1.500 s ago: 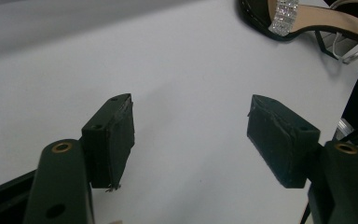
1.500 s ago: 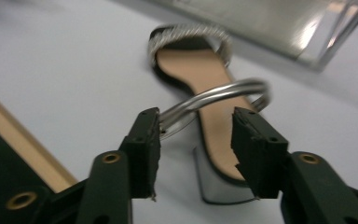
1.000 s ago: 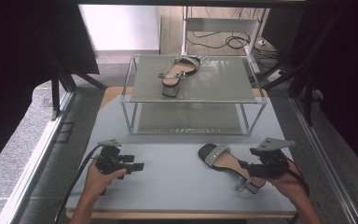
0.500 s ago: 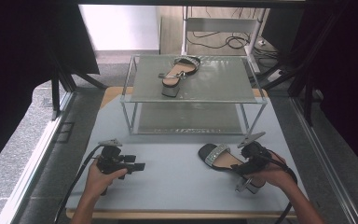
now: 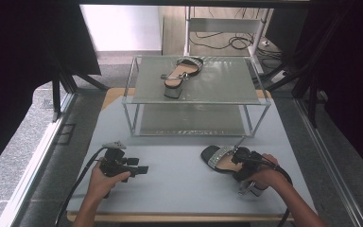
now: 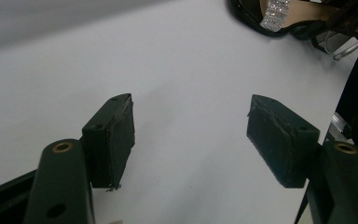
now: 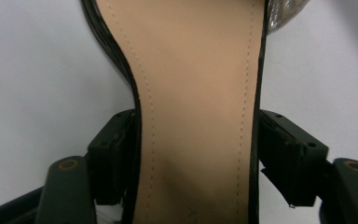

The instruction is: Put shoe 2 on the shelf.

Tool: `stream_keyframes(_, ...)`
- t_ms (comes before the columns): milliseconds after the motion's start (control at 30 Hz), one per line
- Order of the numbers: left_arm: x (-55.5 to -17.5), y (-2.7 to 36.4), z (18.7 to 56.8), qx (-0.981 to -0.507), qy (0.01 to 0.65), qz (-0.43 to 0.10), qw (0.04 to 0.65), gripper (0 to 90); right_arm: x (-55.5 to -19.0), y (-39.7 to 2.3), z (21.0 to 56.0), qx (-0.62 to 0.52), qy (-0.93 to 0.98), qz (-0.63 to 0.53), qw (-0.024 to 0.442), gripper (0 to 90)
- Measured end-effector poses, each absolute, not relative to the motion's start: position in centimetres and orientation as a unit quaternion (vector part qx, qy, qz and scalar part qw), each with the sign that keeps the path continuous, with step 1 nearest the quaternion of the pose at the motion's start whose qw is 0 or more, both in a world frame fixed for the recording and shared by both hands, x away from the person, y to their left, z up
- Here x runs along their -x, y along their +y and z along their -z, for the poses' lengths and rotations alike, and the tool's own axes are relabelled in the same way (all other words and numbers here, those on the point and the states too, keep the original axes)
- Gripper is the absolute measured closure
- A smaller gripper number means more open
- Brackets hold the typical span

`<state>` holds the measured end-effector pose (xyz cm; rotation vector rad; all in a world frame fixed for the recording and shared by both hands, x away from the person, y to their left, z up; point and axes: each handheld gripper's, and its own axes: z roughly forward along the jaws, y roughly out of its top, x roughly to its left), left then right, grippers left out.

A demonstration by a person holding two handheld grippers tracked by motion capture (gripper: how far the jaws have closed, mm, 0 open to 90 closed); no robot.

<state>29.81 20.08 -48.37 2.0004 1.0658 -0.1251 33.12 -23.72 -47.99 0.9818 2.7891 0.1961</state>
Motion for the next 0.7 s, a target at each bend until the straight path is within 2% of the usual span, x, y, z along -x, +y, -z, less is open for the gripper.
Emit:
stream_keyframes(33,-29.8,20.1,48.4,-0.799,0.425,0.05,0.423,32.5,-33.2,-23.7,47.9,-0.33,0.938,-0.066,0.081,40.2)
stream_keyframes(300,-29.7,20.1,48.3,-0.797,0.427,0.047,0.425,32.6,-33.5,-23.6,47.8,-0.339,0.936,-0.052,0.076,42.6)
stream_keyframes(433,-29.8,20.4,48.2,-0.794,0.428,0.049,0.429,32.6,-33.8,-24.4,47.5,-0.35,0.932,-0.082,0.049,42.8)
stream_keyframes(700,-29.8,20.3,48.3,-0.796,0.428,0.047,0.426,32.7,-33.2,-25.2,44.9,-0.361,0.922,-0.138,0.021,42.8)
